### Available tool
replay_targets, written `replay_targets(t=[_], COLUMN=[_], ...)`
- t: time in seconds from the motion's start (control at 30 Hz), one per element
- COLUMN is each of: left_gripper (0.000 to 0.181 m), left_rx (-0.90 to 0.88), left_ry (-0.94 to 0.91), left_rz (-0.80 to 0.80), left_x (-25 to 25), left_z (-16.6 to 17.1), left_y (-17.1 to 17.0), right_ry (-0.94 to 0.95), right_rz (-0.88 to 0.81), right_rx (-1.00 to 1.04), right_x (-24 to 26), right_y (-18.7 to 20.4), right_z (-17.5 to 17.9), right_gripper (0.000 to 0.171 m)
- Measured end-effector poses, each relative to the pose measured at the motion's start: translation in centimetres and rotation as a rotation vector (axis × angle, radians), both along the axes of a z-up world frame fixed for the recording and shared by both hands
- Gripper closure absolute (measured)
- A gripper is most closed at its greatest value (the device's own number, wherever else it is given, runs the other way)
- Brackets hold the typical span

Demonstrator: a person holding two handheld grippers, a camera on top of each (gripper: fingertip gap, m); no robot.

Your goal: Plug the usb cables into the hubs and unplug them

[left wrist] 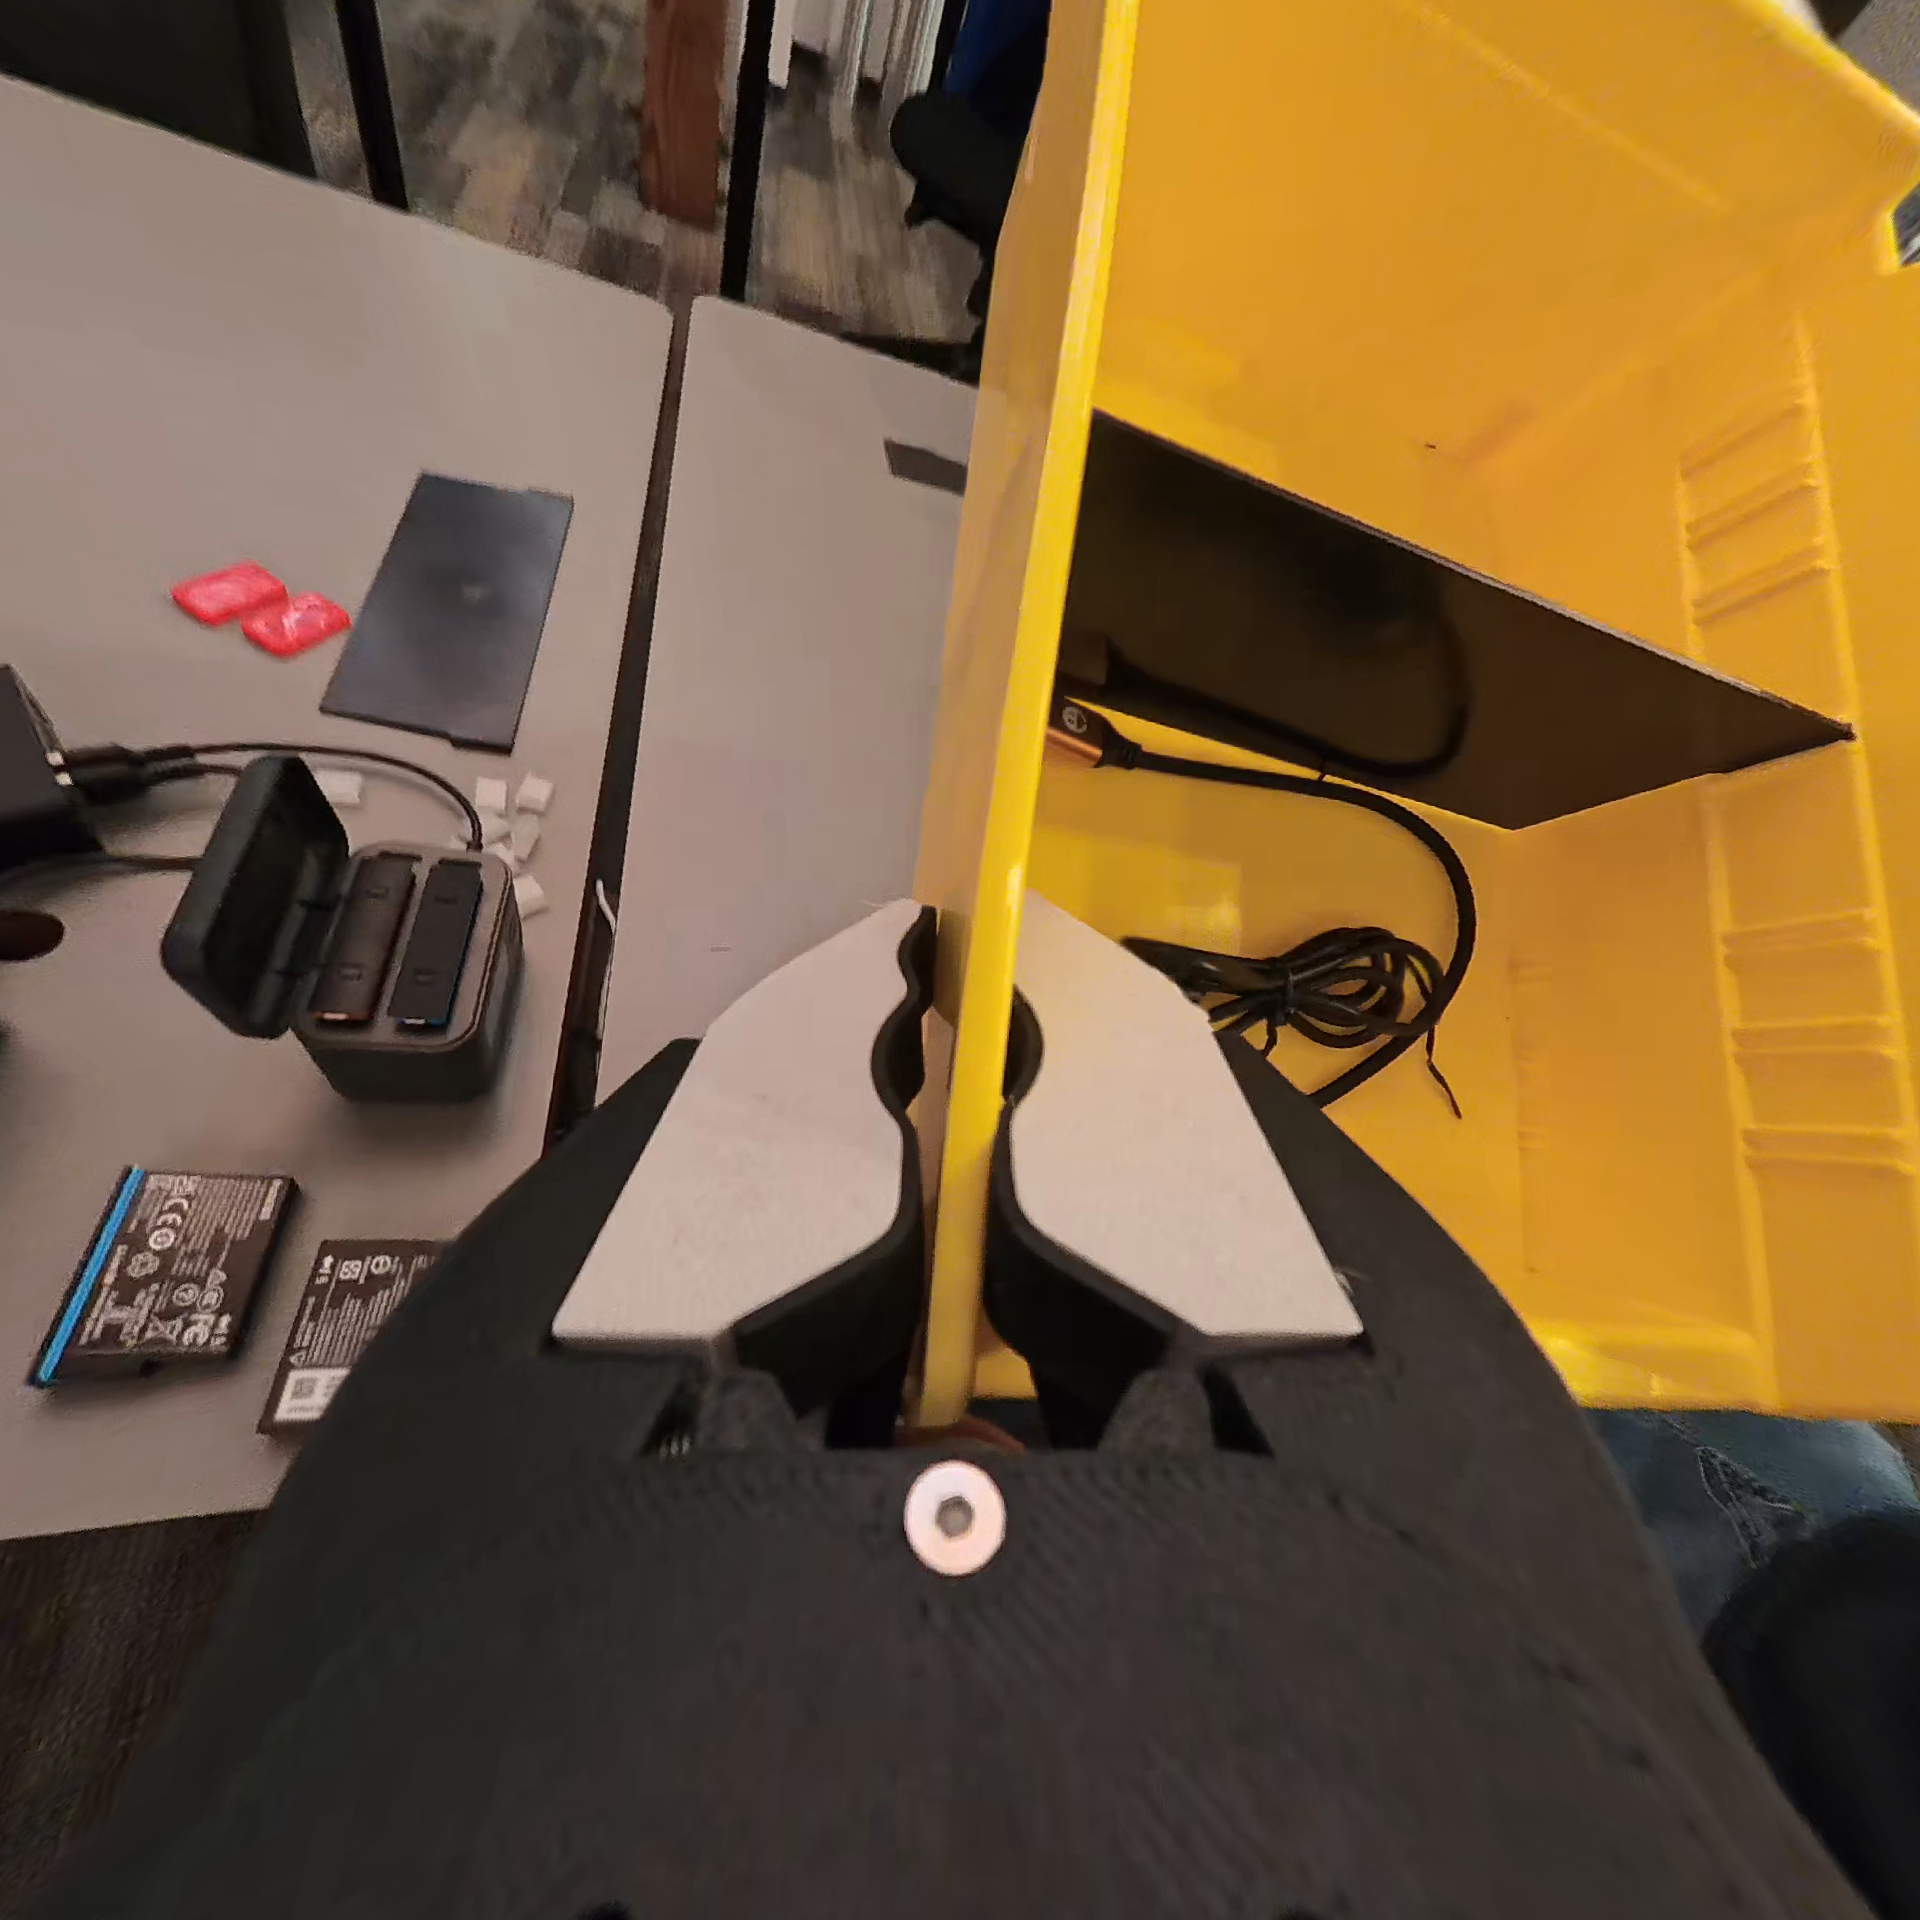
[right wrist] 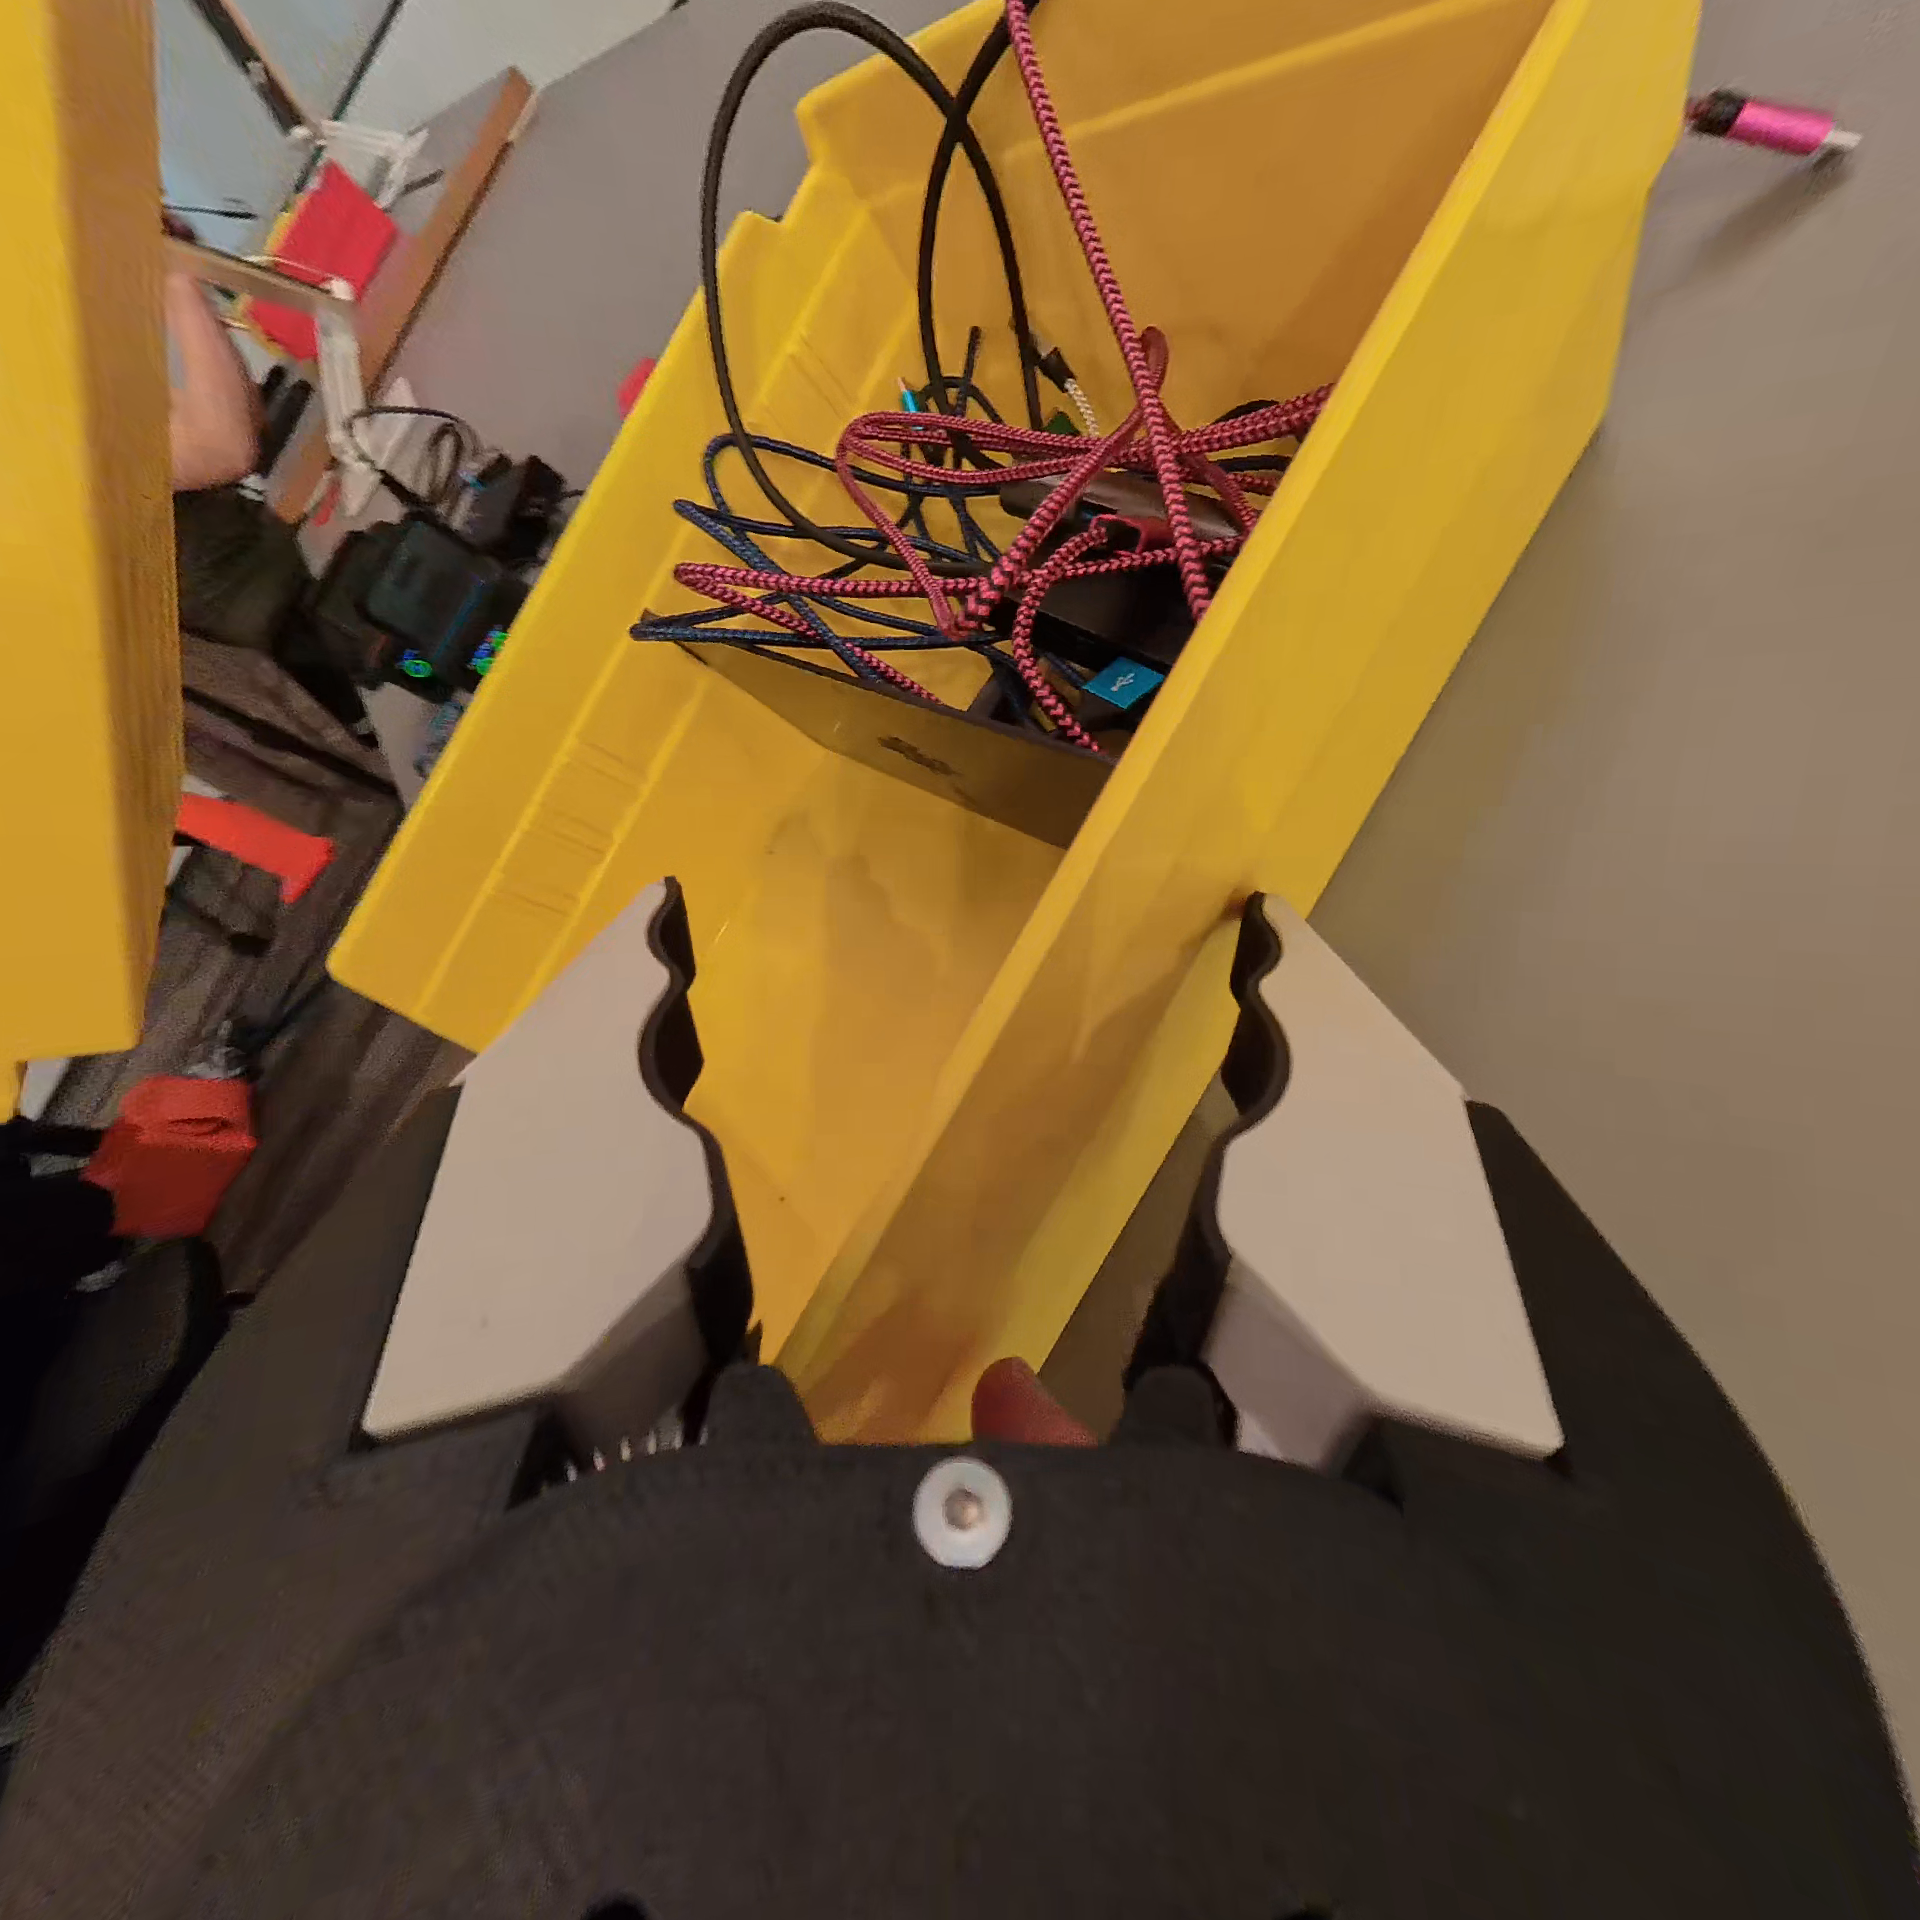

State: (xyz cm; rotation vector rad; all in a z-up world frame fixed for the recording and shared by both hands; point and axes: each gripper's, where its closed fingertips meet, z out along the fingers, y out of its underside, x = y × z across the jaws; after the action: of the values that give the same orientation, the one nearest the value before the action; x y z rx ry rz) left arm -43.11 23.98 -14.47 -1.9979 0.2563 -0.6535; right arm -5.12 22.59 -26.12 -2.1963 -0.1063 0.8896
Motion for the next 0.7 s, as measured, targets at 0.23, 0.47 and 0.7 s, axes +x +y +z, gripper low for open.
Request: replay_targets(t=[0.23, 0.47, 0.7], left_gripper=[0.176, 0.176, 0.176], left_rx=[0.074, 0.088, 0.167], left_ry=[-0.016, 0.010, 0.187], left_rz=[-0.035, -0.206, -0.443], left_x=[2.1, 13.8, 30.3], left_z=[3.6, 4.5, 4.5], left_y=[-2.0, -2.0, -0.8], right_ry=[0.105, 0.152, 0.128], right_rz=[0.068, 0.033, -0.180], right_rx=[0.088, 0.360, 0.648], right_x=[-4.3, 4.2, 14.0], right_y=[2.0, -3.9, -14.8], right_z=[3.8, 14.3, 20.0], right_gripper=[0.062, 0.063, 0.084])
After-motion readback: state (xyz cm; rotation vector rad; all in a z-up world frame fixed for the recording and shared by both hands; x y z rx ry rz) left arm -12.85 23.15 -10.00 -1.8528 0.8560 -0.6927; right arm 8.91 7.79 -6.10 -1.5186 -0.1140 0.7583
